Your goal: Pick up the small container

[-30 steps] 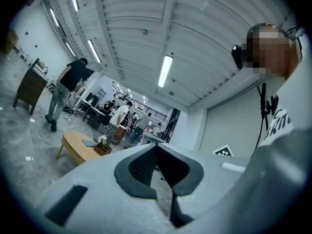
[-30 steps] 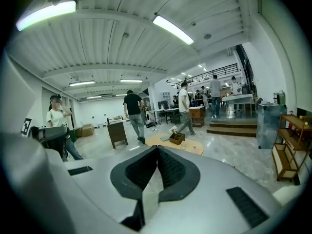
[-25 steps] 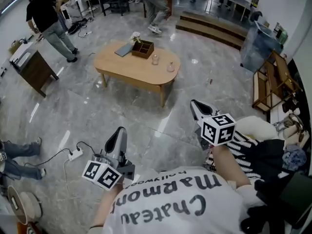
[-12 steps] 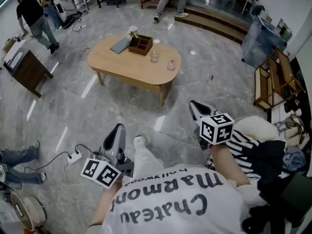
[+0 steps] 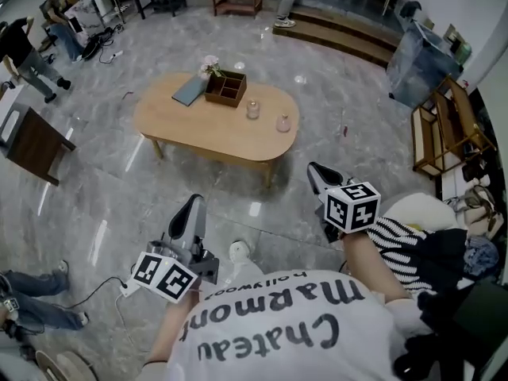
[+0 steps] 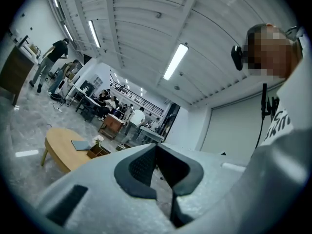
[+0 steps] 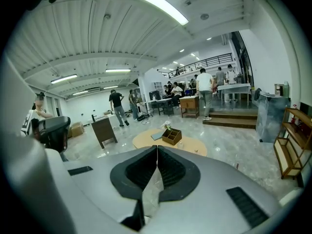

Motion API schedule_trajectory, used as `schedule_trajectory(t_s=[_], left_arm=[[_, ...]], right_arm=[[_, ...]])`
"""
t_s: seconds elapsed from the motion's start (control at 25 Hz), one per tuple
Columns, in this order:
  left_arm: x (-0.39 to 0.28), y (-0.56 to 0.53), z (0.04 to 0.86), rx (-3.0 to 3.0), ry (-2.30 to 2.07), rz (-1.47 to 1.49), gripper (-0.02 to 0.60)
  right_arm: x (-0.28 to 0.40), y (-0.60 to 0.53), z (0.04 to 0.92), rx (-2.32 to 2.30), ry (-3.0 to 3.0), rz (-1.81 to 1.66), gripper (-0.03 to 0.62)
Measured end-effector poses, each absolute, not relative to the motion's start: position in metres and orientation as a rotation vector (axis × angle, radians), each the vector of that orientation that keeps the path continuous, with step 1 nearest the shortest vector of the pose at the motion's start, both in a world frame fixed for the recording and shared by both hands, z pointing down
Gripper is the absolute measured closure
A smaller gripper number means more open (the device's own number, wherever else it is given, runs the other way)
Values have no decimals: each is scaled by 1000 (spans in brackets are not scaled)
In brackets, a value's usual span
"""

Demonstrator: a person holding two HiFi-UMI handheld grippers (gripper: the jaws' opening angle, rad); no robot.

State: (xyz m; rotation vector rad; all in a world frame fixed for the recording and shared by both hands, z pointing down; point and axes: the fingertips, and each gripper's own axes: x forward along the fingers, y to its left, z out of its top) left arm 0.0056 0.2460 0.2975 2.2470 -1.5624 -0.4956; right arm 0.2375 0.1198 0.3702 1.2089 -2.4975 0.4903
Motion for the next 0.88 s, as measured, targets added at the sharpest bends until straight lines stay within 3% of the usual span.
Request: schedule_trajectory(t_s=[0.44,0.88], left_arm=[[-95,133,284,2313,-1537,-465,566],[-117,76,295,2350,-1469,-446,566]], right_arm=[[149,11,357,1314,-2503,499,582],[117,-23,387,1333,-2452,550,582]])
